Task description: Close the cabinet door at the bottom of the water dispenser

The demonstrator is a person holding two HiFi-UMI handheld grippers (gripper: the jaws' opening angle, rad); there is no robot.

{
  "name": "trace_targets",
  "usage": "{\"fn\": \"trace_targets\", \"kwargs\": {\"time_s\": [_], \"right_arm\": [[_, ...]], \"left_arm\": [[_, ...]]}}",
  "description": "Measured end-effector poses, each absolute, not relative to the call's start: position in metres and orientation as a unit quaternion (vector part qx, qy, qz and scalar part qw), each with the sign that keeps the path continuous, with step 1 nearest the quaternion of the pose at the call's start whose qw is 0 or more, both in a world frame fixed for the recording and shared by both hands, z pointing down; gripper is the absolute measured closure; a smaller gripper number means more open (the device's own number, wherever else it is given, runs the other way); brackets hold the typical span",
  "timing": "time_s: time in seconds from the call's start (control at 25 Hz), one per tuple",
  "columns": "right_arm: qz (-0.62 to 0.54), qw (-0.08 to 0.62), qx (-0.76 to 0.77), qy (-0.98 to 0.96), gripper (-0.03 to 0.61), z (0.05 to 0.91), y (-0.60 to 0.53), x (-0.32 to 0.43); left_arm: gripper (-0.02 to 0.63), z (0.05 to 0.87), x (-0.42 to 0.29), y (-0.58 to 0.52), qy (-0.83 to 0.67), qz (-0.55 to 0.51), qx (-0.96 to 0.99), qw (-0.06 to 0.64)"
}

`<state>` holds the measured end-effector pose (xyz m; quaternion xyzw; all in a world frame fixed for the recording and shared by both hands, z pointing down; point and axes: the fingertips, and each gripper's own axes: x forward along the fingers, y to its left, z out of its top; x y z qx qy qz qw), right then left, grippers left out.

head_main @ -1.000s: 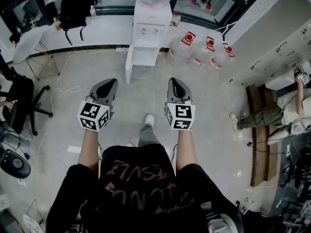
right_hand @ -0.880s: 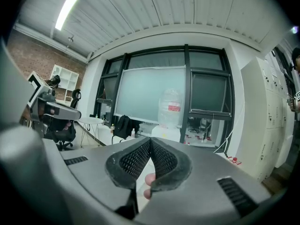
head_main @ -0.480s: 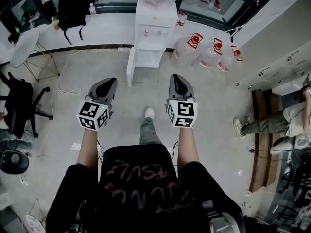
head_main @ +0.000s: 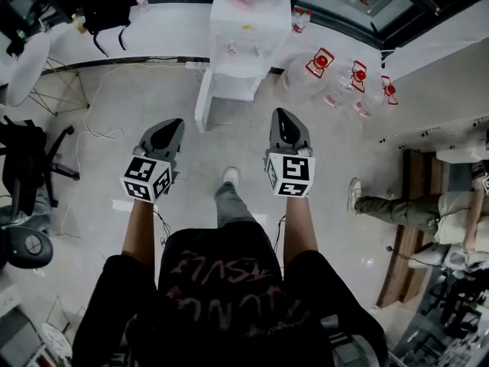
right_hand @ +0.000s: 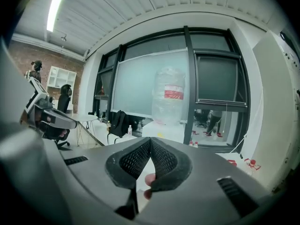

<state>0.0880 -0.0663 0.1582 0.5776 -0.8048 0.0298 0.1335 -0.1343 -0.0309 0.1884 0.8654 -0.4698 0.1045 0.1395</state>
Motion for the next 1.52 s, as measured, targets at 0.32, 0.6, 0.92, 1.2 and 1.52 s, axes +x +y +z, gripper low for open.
{"fn": "trace_targets", "kwargs": {"time_s": [0.32,0.6,0.92,1.2,1.52], "right_arm": [[0.072,0.165,0.537,-0.824,0.565,0.207,-0.151,0.103],[0.1,0.167,0.525,-0.828,0.565,0.235,-0.181,0.113],[0.11,0.194,0.516,-0.827,0.565,0.275,-0.193,0.109],[0.103,0.192,0.51,-0.832,0.565,0.325,-0.203,0.095],[0.109,0.201,0.506,-0.832,0.565,0.393,-0.201,0.084]], "left_arm": [[0.598,0.23,-0.113,-0.106,-0.482,0.142,0.845,0.181],[0.598,0.264,-0.105,-0.128,-0.484,0.162,0.835,0.207],[0.598,0.309,-0.112,-0.139,-0.48,0.169,0.828,0.235],[0.598,0.366,-0.122,-0.146,-0.472,0.167,0.83,0.244],[0.598,0.435,-0.138,-0.142,-0.478,0.157,0.827,0.251]]}}
